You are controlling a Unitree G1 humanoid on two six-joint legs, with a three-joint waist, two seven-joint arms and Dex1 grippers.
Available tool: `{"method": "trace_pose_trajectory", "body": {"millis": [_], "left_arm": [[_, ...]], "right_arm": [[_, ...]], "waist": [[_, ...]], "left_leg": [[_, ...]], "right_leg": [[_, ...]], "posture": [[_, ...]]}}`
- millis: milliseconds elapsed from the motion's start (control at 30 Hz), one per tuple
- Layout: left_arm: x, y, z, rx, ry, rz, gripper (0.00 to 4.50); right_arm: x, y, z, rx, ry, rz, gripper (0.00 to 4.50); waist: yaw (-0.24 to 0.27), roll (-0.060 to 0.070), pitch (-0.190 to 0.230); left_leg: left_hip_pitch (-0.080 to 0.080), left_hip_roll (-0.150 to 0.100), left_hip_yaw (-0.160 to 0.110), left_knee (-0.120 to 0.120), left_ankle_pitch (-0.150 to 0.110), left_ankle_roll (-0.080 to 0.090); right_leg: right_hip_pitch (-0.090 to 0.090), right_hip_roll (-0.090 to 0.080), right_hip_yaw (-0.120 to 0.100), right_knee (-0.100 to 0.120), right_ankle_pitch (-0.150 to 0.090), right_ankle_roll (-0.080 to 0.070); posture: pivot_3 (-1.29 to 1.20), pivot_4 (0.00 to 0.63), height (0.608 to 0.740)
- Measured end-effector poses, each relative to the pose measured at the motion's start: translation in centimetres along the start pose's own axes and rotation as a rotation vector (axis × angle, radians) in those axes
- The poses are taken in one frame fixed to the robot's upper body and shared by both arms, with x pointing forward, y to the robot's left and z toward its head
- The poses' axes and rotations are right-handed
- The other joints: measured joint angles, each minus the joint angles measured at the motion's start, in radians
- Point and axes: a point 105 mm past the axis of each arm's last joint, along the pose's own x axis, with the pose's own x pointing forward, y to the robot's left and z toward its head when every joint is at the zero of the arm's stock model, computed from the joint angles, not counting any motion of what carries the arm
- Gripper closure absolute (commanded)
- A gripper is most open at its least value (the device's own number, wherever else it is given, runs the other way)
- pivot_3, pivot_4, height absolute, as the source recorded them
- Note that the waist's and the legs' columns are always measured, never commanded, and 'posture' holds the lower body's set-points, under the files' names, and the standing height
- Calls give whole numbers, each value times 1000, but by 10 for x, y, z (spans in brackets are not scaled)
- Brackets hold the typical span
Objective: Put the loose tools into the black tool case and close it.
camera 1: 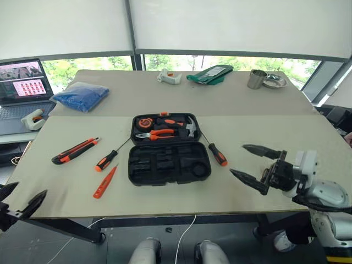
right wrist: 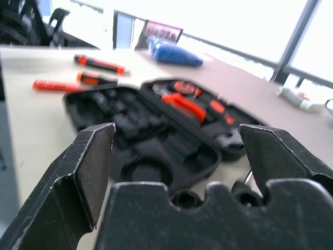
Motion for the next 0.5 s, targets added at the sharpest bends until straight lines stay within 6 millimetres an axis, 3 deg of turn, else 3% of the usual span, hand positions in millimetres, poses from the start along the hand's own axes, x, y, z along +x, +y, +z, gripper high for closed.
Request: {"method": "trace_pose_trajectory", "body": {"millis": [133,267,367,500], "left_arm": [[-4,0,-13,-120,76,24,0],[8,-12,6,-146,68,-50,0],[29,-30,31,-102,48,-148,0],[72,-69,61,-58,30,-303,0]], "right_arm": [[-1,3,-1,22,-13,12,73],[-1,6,-4,44,-32,9,73],[1,7,-4,48,-39,14,73],[5,8,-1,42,-60,27,73]], "waist": [[6,-3,-1],[8,-3,-2],[12,-2,-2],[19,-1,-2]], "left_leg": [[0,0,0,0,0,0],[0,1,0,1,0,-1],[0,1,0,1,0,-1],[1,1,2,1,0,-1]], "right_leg": [[0,-2,0,0,0,0],[0,-3,0,0,0,-1],[0,-3,0,0,0,-1],[0,1,0,1,2,-1]], "posture": [[0,150,740],[0,150,740],[0,150,740],[0,150,740]]}}
